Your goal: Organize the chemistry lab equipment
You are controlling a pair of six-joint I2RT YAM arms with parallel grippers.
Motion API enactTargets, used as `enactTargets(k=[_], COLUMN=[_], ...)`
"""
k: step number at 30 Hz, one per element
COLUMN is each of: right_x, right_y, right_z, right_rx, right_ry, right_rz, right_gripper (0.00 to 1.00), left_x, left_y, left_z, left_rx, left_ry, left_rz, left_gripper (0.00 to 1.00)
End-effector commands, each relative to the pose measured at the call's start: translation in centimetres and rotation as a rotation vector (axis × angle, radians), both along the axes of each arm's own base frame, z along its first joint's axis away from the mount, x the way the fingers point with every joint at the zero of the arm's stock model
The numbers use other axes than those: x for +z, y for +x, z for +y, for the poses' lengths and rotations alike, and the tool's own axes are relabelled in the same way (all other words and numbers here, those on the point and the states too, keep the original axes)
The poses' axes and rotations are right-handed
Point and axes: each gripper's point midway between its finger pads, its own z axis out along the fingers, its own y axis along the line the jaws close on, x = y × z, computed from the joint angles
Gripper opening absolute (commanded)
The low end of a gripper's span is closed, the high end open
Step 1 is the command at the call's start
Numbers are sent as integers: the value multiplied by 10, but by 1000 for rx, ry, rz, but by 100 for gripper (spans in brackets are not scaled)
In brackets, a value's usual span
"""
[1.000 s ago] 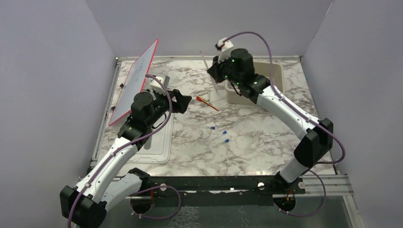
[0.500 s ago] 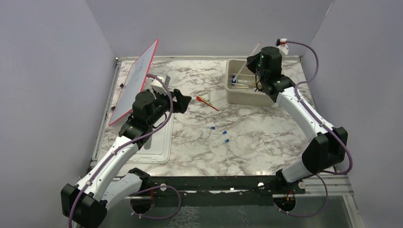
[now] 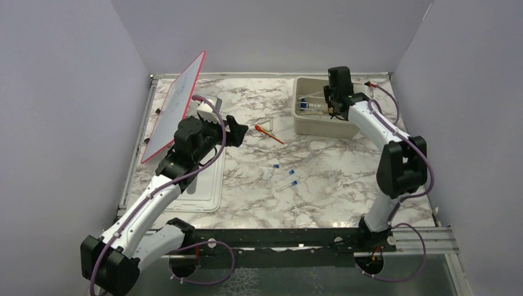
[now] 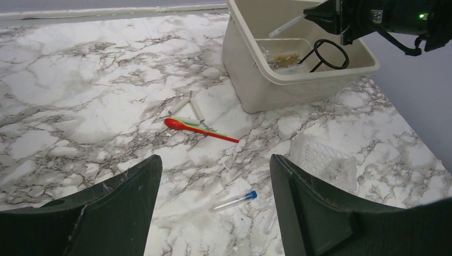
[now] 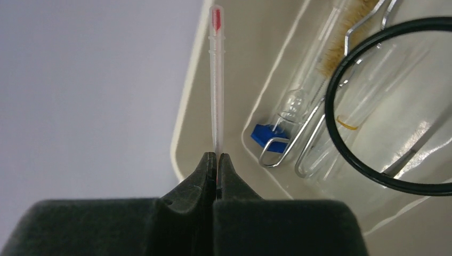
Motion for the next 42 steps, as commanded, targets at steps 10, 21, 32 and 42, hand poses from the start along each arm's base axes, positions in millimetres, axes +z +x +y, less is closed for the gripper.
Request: enactTargets(k=[10,21,32,42], right_x=[-64,-95,-73,6], right_y=[27,40,36,13], right_z=[-36,-38,-39,-22], right_rx=[-342,-384,-261,132], right_ry=[115,102,26,-240], right_rz=[153,208,177,25], right_gripper=[2,20,32,47], left_x=[-12,-22,-23,-20], left_y=[10,14,16,15], left_z=[4,3,6,8], left_rx=[38,42,59,78], left_ry=[38,60,67,48], left_rz=[36,60,69,76], left_gripper=[77,77,77,77])
